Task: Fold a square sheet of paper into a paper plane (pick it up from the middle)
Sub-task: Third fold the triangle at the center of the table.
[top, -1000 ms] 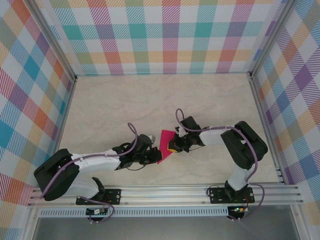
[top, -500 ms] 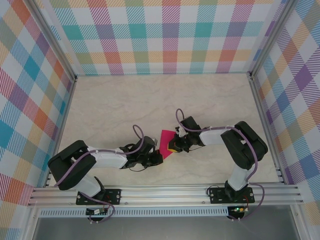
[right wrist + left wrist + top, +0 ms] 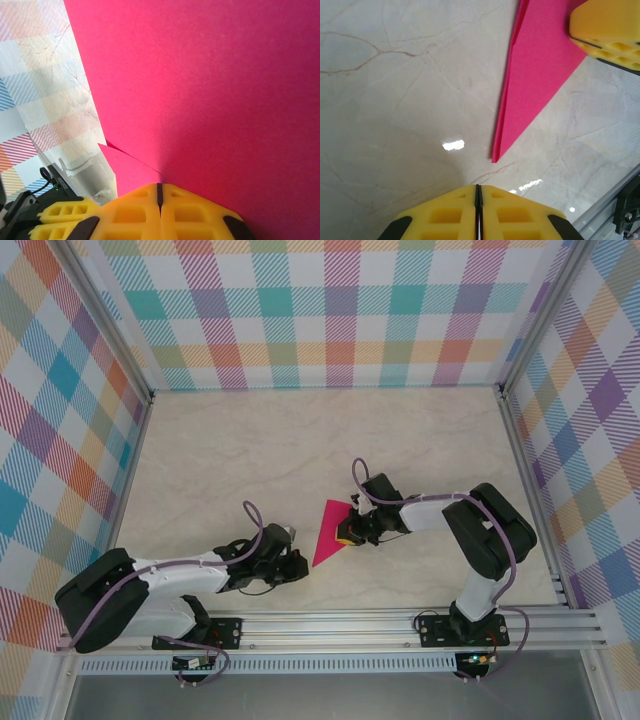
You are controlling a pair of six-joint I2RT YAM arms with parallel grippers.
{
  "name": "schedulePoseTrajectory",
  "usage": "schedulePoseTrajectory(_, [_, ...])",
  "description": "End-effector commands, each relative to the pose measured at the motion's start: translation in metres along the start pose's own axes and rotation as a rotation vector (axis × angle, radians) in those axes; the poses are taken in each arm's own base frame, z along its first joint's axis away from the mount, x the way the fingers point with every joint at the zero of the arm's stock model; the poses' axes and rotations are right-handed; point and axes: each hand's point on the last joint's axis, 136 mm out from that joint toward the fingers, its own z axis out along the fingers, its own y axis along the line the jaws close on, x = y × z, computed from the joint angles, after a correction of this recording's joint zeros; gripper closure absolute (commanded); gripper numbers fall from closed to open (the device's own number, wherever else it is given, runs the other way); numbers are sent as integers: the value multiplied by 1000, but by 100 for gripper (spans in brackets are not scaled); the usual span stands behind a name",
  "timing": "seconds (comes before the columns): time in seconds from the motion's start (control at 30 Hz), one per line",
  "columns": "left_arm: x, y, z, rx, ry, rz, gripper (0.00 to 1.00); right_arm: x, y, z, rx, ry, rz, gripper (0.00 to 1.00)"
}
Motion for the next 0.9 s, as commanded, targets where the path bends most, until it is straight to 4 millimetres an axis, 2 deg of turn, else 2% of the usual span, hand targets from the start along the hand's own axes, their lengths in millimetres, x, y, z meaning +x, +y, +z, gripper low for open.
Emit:
schedulePoseTrajectory(0.0, [-18,-20,-10,17,-48,35,90,5,-13,1,46,9,19,100])
schedulePoseTrajectory(0.13, [-36,-43,-6,52,-93,73,90,6,-12,1,42,12,19,100])
schedulePoseTrajectory(0.27, [-44,-44,12,18,-91,69,91,6,-10,-1,39,12,16,100])
schedulePoseTrajectory(0.37, [-42,-33,29,-31,-57,59,93,5,-8,-1,34,11,13,100])
schedulePoseTrajectory(0.5, [-36,-8,42,-125,-30,32,95,2,-6,-2,34,4,9,100])
schedulePoseTrajectory(0.63, [-27,14,38,-193,-20,16,96,-6,-16,-10,106,-43,-2,99])
schedulePoseTrajectory(0.73, [-20,25,35,-205,-18,2,96,-18,-22,-19,90,-70,7,99])
schedulePoseTrajectory(0.87, [-15,30,30,-197,-13,-1,96,-37,-36,-29,80,-106,23,99])
